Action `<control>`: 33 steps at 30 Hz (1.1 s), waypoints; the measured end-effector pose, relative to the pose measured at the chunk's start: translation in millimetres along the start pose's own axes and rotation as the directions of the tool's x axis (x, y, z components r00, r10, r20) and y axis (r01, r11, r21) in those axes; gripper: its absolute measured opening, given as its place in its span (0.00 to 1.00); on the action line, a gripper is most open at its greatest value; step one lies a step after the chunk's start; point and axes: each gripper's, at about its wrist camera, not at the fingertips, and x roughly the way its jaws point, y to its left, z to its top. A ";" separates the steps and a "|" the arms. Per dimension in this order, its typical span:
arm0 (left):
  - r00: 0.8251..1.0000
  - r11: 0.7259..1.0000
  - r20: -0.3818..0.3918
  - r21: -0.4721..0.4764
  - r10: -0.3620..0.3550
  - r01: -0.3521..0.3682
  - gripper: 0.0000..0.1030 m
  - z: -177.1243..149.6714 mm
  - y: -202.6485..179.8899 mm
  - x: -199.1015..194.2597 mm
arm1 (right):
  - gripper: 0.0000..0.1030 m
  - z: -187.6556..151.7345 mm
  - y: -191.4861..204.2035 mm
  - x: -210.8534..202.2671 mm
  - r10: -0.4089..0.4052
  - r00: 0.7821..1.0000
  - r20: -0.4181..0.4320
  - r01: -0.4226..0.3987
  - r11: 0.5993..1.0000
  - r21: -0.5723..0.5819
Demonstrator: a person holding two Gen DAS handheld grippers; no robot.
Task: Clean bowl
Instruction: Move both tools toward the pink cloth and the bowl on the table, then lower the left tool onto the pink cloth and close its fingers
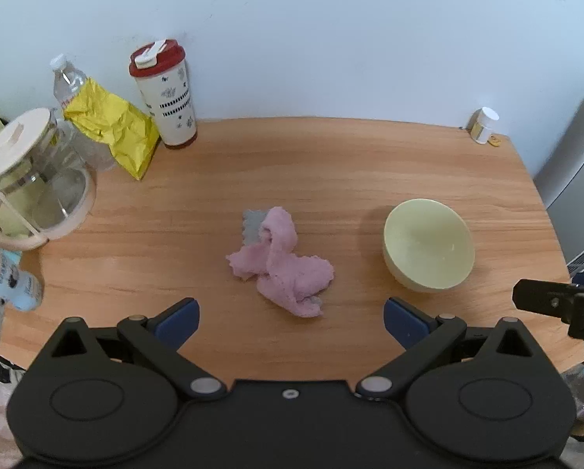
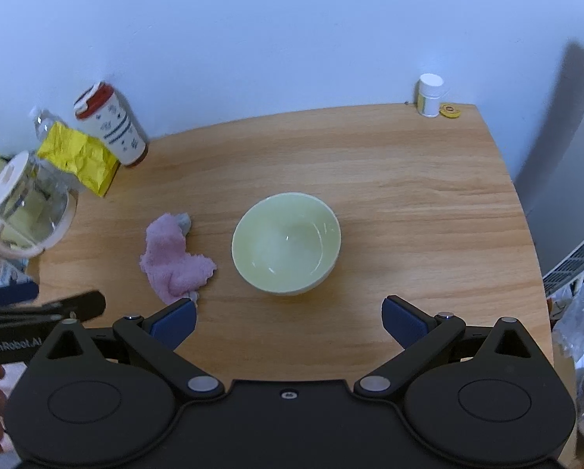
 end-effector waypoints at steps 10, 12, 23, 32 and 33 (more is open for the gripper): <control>0.999 0.999 0.031 -0.029 0.017 -0.016 1.00 0.0 7.5 -7.4 | 1.00 -3.3 -9.5 -30.6 -0.036 0.991 0.131 0.028 0.998 0.059; 0.999 1.000 0.036 -0.026 0.017 -0.016 1.00 0.1 7.6 -9.0 | 1.00 -4.7 -0.8 -34.6 -0.066 0.987 0.148 0.066 0.998 0.008; 0.998 0.998 0.055 -0.049 0.037 -0.034 1.00 1.8 15.5 -14.4 | 1.00 -5.7 13.8 -43.5 -0.032 0.989 0.145 0.049 0.992 -0.117; 0.999 0.999 0.034 -0.049 -0.005 0.007 1.00 7.1 24.9 -6.1 | 1.00 -4.6 -8.2 -38.6 0.009 0.992 0.122 -0.015 0.999 0.046; 0.999 0.999 0.034 -0.044 -0.007 0.009 1.00 8.0 25.8 -5.2 | 1.00 -4.5 -9.9 -37.2 0.004 0.993 0.117 -0.011 0.998 0.061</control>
